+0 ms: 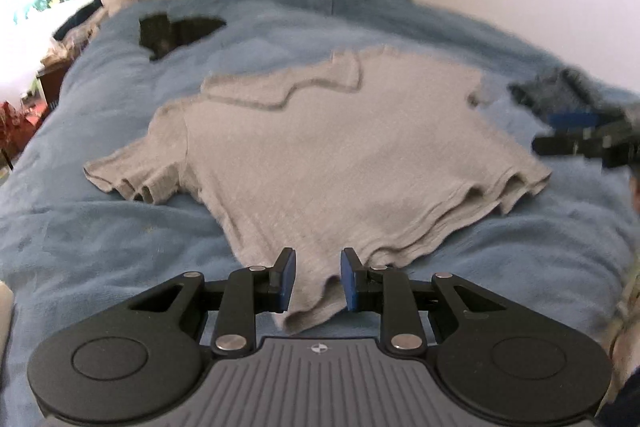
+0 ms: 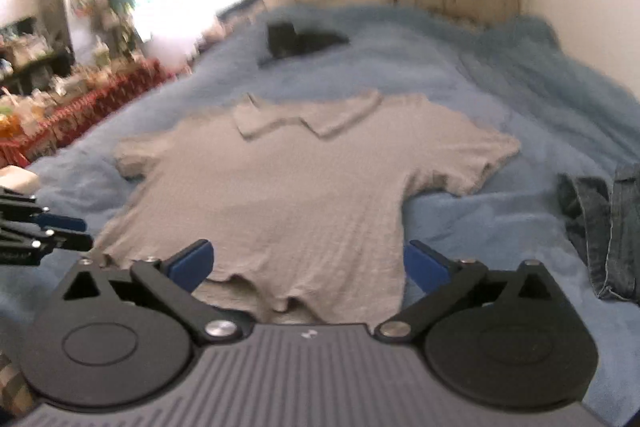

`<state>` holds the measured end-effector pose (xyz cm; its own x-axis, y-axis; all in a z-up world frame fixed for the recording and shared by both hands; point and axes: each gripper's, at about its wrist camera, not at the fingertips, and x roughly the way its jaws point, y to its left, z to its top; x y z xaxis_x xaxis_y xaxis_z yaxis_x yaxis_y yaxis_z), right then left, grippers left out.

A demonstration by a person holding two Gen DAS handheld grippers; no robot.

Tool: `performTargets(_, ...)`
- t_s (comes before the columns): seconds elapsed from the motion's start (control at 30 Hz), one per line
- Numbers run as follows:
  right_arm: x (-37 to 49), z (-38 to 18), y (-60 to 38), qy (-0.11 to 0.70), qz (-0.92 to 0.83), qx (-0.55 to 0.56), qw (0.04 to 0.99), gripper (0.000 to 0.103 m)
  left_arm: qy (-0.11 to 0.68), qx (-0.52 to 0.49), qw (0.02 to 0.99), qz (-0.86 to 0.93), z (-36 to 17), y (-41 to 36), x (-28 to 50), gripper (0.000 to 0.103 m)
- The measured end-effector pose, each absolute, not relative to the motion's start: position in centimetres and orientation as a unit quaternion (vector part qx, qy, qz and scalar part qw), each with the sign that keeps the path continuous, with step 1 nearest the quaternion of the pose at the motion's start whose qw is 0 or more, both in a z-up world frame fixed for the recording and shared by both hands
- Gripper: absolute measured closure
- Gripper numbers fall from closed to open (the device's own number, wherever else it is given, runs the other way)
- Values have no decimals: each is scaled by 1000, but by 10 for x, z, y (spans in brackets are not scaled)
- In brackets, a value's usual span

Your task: Fold clothes

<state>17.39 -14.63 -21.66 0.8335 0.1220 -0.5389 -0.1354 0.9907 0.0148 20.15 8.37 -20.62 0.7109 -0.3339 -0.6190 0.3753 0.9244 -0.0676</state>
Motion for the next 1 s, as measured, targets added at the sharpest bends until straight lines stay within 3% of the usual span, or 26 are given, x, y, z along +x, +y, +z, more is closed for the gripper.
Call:
performTargets(0.1,148,-213,-136,264,64,-25,962,1,306,34,931,-195,-194,80,179,77)
performTargets(0.2,129,-214,-137,262,45,-29,964,2,264,114,941,-179,-187,66,152,77)
performTargets(0.47,101,-221,-138,252,10,-87,964,39,231,133,947,-180,-198,44,121,77)
performTargets(0.53,106,-228,-140,261,13,-99,960,59,228,140,946,-182,-205,41,124,77)
performTargets(0.57,109,-232,-141,265,15,-105,958,62,228,144,945,-183,-208,39,127,78)
performTargets(0.63,117,-241,-140,269,19,-121,955,64,226,155,944,-185,-216,37,132,82)
performTargets(1.0,157,-272,-119,253,38,-220,941,64,227,251,923,-186,-253,24,179,82)
